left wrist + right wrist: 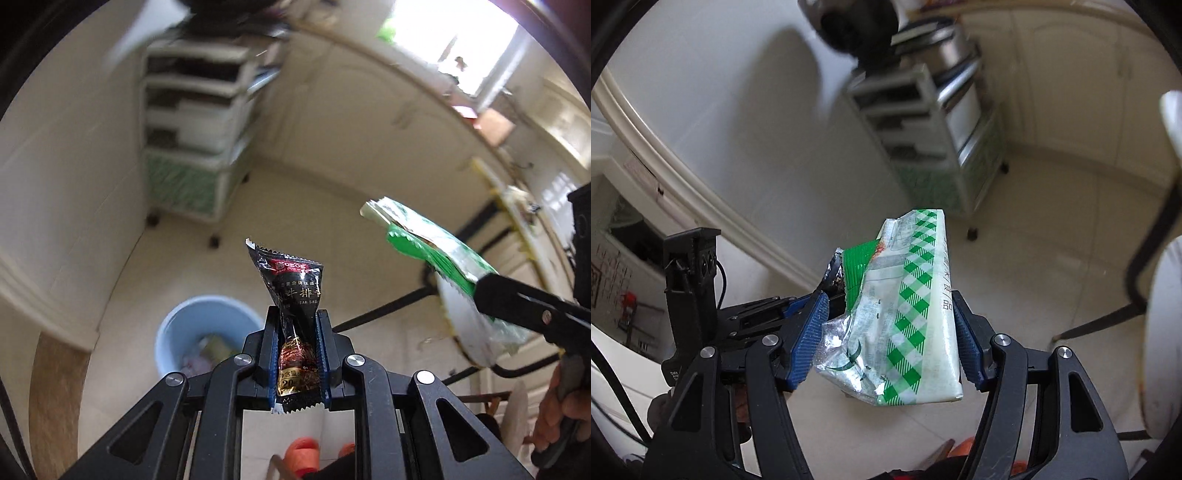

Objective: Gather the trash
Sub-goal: 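Carry the black packet and tissue pack over the blue bin and open both tools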

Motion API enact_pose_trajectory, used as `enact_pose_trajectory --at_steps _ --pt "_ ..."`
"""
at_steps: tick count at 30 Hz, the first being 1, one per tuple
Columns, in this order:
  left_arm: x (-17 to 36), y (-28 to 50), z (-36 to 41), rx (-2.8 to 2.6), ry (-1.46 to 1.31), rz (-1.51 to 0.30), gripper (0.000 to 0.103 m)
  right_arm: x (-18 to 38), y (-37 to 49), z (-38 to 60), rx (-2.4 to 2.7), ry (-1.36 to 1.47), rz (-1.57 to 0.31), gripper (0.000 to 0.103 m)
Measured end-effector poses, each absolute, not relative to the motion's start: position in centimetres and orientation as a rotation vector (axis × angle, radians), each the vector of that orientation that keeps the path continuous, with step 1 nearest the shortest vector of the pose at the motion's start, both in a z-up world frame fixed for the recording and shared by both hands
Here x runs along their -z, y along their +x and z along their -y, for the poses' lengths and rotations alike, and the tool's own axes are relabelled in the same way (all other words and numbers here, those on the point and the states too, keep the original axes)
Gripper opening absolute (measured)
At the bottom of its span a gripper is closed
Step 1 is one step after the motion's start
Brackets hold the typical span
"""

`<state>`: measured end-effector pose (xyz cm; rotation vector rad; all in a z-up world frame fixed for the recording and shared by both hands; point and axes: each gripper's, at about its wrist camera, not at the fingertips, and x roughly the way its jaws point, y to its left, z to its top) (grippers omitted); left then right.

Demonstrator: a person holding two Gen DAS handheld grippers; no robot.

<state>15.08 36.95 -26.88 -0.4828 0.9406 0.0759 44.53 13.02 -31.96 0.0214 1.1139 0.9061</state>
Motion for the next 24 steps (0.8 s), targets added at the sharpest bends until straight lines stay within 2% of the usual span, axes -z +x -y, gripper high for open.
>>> enact_pose_trajectory --at_steps 5,7,8,9,16,24 --pt "30.3 15.9 -40.2 -0.150 -0.559 -1.001 0.020 36.2 45.3 -16.6 -0.919 0.004 -1.199 0.062" --pt "31.0 16.2 -41.1 -0.177 -0.588 -1.022 0.030 37.6 45.4 -17.7 -0.923 0.003 -1.224 0.062" --pt "31.3 16.3 -41.5 -0.205 -0.593 -1.032 0.042 38.0 45.9 -18.1 -0.923 0.001 -1.232 0.062" --pt "31.3 16.4 -41.8 -0.238 -0.591 -1.037 0.050 38.4 46.1 -18.4 -0.923 -0.001 -1.238 0.062" --pt "29.8 14.3 -42.3 -0.336 -0.618 -1.006 0.051 40.2 46.2 -20.6 -0.954 0.016 -1.253 0.063" --pt "27.7 12.1 -40.4 -0.345 -0.609 -0.955 0.055 39.4 45.8 -21.4 -0.974 0.041 -1.224 0.069"
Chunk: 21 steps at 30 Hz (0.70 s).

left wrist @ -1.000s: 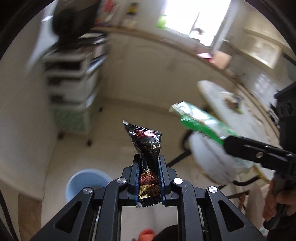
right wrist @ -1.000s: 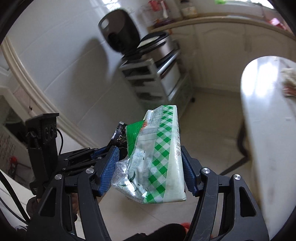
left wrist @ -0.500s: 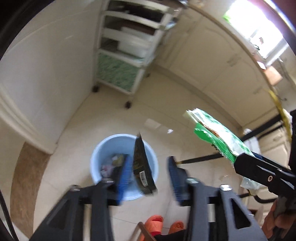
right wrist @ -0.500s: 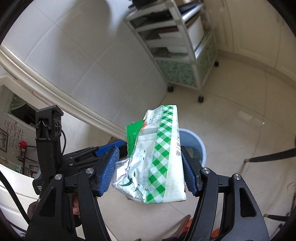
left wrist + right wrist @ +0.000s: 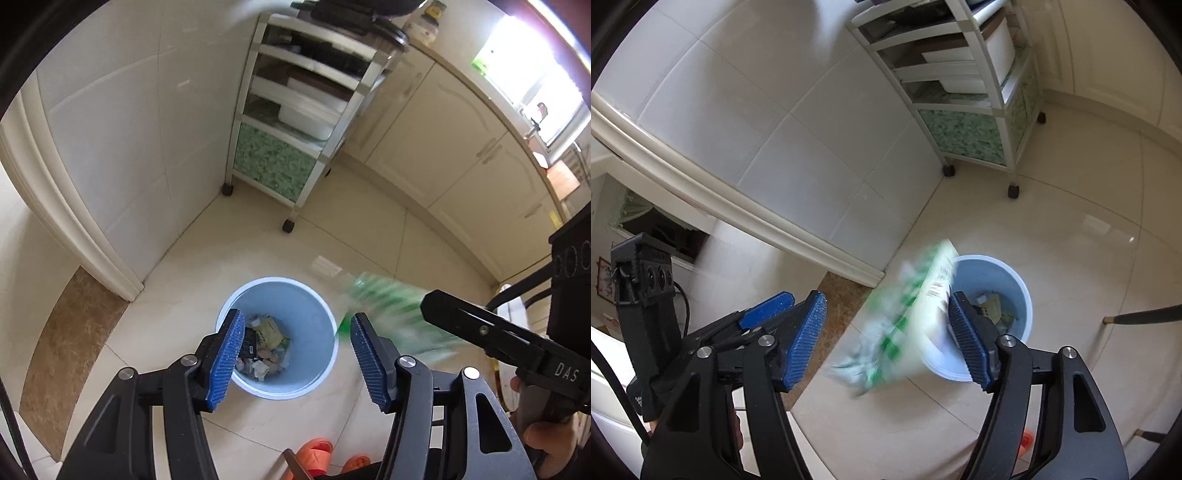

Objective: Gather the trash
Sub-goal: 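Carry the black packet and tissue pack over the blue bin and open both tools, then move both tools back over the table toward the remaining trash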

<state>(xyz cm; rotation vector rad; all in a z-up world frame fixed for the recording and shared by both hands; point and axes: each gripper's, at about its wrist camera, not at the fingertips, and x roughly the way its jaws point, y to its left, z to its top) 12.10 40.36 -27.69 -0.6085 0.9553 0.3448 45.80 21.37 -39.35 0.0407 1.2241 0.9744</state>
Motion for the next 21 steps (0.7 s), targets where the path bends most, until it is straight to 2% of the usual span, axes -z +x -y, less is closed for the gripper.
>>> enact_pose_trajectory --at_steps 2,11,21 --pt "26.6 11.2 -39.9 -0.341 -0.598 -0.938 0.055 38.0 45.4 -20.9 -0.977 0.048 -1.181 0.079" --pt "20.5 10.7 -34.4 -0.283 -0.488 -0.832 0.061 28.9 44.4 -14.2 -0.917 0.068 -1.012 0.090" --pt "12.2 15.5 -21.3 -0.039 -0.294 -0.719 0.076 16.7 44.3 2.9 -0.677 0.069 -0.758 0.100"
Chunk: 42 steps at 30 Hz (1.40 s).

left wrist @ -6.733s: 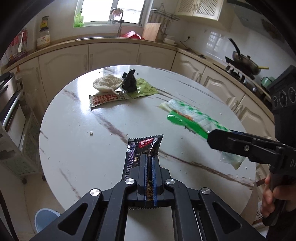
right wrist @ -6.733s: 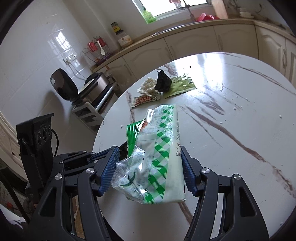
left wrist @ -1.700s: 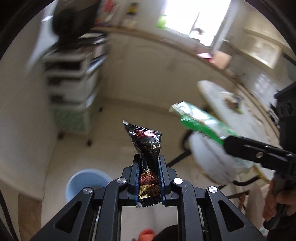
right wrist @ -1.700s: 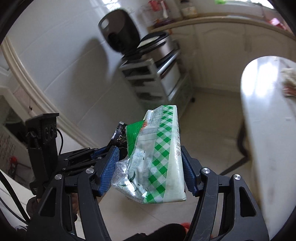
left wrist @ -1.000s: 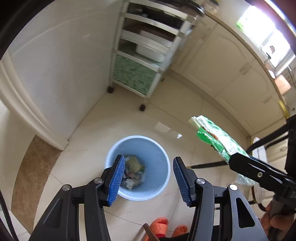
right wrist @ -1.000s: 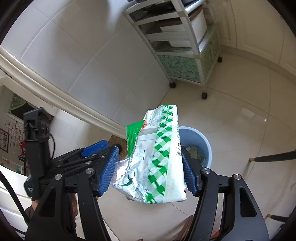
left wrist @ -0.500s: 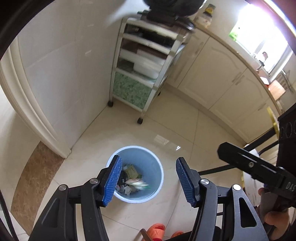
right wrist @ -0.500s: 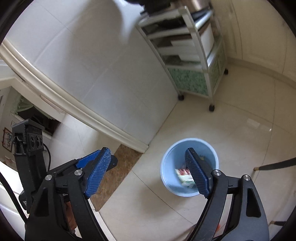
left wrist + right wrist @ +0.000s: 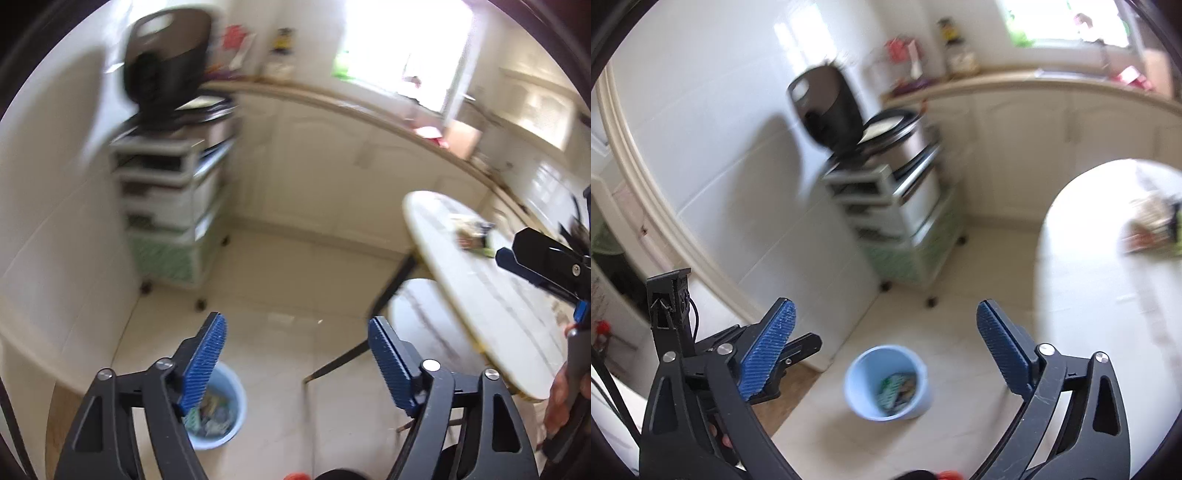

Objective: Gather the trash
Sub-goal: 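Move both tools back over the table toward the remaining trash, then grasp the white crumpled paper with the left tool while the right tool grasps the black bag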

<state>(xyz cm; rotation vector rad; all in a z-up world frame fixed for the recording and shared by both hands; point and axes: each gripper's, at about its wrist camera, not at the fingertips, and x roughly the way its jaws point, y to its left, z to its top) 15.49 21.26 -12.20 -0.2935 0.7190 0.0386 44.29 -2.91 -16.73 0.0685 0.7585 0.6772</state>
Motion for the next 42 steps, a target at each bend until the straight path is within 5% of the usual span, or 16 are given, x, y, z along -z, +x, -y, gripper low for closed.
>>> enact_pose_trajectory --at_steps 8,21,28,33,35,42 --pt "8.4 23.0 -9.2 0.157 -0.131 -0.694 0.084 13.2 47.3 15.5 -0.431 0.047 -0.709 0.102" --pt "10.3 41.1 1.0 0.236 0.034 -0.773 0.091 17.6 58.6 23.9 -0.261 0.035 -0.824 0.100" --pt "12.6 46.7 1.7 0.231 0.031 -0.828 0.091 20.4 64.1 23.1 -0.252 0.016 -0.875 0.075" --pt "13.8 49.8 2.7 0.237 0.039 -0.850 0.091 21.8 65.7 22.6 -0.284 0.007 -0.912 0.046" --pt "14.1 50.7 2.9 0.239 0.044 -0.851 0.091 22.1 65.7 22.8 -0.301 0.015 -0.920 0.026" --pt "14.8 53.6 4.4 0.246 0.068 -0.852 0.091 21.1 64.7 24.9 -0.311 0.053 -0.883 0.025"
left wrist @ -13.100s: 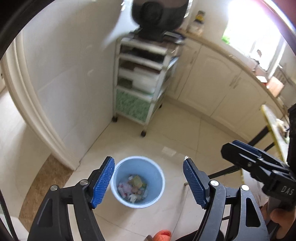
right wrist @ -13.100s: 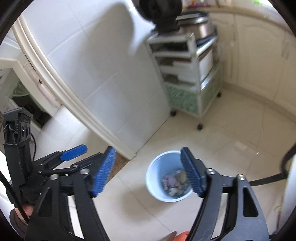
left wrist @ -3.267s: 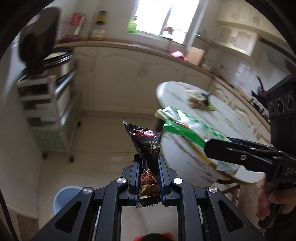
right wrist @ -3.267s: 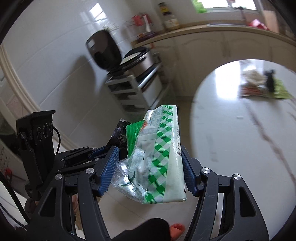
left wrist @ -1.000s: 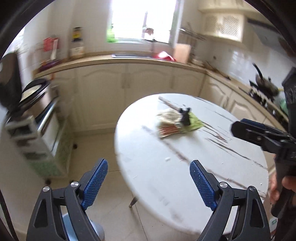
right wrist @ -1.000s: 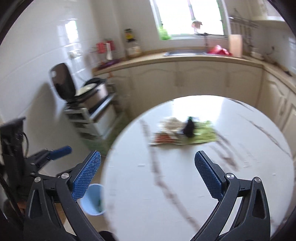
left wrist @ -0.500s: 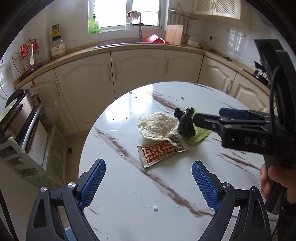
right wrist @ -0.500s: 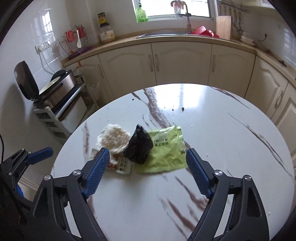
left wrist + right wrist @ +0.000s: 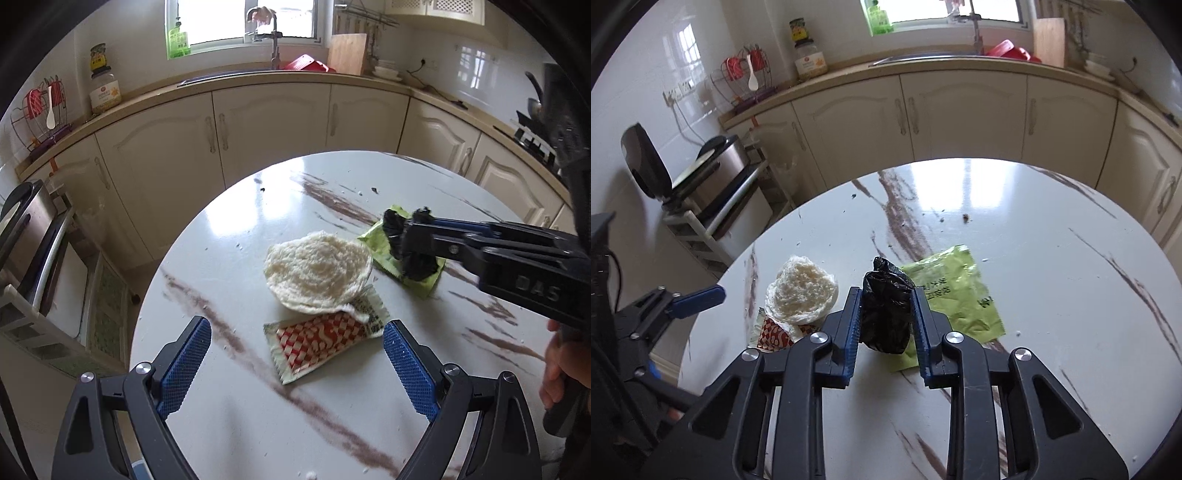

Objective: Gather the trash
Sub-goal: 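Grasp the white crumpled paper with the left tool while the right tool grasps the black bag, then carry the paper and black bag over the blue bin and open both tools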

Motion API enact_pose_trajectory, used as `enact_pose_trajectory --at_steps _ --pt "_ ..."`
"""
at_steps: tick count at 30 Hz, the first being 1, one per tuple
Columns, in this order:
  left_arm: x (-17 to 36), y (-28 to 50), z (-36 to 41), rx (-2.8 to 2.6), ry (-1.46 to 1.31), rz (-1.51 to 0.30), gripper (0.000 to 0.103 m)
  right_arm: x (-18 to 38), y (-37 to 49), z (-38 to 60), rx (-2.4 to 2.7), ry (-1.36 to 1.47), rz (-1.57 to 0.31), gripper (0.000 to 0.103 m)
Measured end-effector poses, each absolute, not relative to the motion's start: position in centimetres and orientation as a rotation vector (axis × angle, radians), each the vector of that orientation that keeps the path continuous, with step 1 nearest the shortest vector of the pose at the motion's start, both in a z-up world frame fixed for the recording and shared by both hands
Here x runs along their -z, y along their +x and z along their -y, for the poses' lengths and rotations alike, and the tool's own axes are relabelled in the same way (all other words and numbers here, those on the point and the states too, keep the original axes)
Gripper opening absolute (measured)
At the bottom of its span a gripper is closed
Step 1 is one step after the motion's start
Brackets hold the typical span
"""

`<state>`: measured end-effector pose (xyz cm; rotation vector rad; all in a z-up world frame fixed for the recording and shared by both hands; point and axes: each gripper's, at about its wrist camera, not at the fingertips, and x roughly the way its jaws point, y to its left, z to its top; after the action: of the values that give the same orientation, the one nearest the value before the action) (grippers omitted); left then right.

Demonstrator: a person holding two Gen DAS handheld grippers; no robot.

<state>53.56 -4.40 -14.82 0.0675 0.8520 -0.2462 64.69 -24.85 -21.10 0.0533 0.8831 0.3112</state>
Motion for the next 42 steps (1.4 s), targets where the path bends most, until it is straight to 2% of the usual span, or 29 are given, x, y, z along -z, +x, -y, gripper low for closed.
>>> enact_pose_trajectory --at_steps 11,13,14,15,19,32,42 --pt "15.9 59.4 9.1 0.194 0.123 -0.906 0.091 20.3 63.5 26.8 -0.322 0.077 -0.883 0.025" --pt "15.9 60.4 9.6 0.197 0.116 -0.917 0.085 20.4 63.3 26.9 -0.323 0.074 -0.883 0.025" --pt "15.9 60.8 9.8 0.205 0.106 -0.918 0.070 20.4 63.3 26.9 -0.323 0.074 -0.884 0.025" --pt "15.9 61.2 10.0 0.202 0.104 -0.918 0.065 20.5 63.2 26.9 -0.323 0.072 -0.884 0.025" --pt "15.5 61.4 9.8 0.246 0.076 -0.906 0.060 20.5 62.6 26.9 -0.326 0.070 -0.882 0.024" --pt "12.1 52.1 7.5 0.335 0.054 -0.773 0.060 16.3 57.6 25.2 -0.351 0.054 -0.816 0.024" --pt "10.2 41.3 -1.7 0.289 -0.010 -0.706 0.060 12.7 50.6 17.0 -0.471 -0.015 -0.765 0.024"
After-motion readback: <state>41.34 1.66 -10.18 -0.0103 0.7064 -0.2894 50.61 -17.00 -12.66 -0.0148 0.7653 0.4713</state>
